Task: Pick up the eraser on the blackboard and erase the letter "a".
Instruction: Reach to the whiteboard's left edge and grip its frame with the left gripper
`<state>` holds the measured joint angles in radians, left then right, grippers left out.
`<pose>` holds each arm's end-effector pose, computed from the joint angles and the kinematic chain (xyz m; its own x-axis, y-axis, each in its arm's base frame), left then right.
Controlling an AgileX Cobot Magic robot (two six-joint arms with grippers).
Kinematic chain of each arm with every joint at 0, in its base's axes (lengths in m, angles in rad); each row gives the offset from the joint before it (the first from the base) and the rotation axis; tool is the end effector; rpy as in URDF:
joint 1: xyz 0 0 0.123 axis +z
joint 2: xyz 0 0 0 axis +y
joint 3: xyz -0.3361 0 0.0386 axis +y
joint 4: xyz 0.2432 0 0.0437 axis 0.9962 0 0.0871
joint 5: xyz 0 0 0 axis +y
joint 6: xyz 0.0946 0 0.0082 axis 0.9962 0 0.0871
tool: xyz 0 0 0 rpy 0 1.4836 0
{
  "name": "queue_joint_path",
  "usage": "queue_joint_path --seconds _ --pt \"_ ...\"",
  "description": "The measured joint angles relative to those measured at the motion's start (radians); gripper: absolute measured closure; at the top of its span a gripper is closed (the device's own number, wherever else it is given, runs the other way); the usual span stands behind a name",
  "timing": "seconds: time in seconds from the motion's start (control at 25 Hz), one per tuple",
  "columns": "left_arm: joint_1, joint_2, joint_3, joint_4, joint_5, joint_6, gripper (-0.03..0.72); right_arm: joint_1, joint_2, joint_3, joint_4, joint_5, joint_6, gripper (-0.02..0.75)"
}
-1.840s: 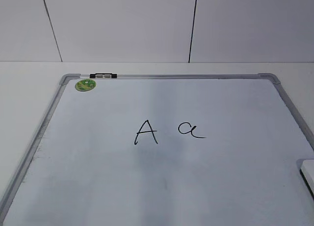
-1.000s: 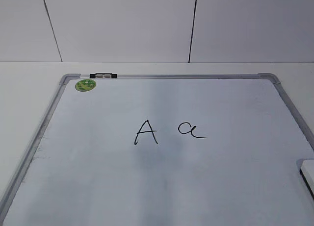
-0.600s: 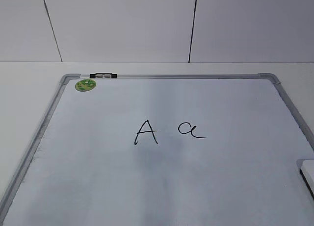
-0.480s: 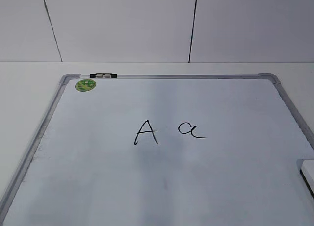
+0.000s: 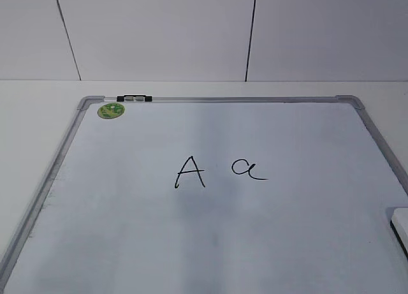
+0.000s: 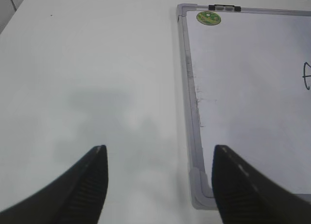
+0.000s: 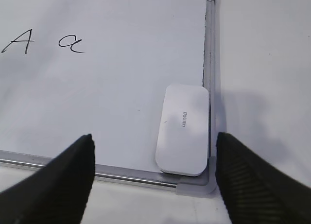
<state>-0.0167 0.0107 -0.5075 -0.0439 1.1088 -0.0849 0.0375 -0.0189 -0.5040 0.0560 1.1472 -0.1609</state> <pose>-0.0607 -0.0027 0.2720 -0.5032 -0.0958 -0.8588 -0.0018 0.9939 -0.1098 -0.0666 0.0024 0.2660 -0.4948 -0.1559 -0.8549 -0.1507 0.9843 -0.0923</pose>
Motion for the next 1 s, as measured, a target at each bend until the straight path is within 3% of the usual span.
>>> queue_joint_path --seconds 0.6,1.0 --pt "0.0 0.0 -0.009 0.0 -0.004 0.0 0.202 0.0 0.011 -0.022 -0.034 -0.015 0.0 0.146" --pt "0.0 0.196 -0.189 0.0 -0.004 0.0 0.209 0.0 0.196 -0.135 -0.038 -0.026 0.0 0.146"
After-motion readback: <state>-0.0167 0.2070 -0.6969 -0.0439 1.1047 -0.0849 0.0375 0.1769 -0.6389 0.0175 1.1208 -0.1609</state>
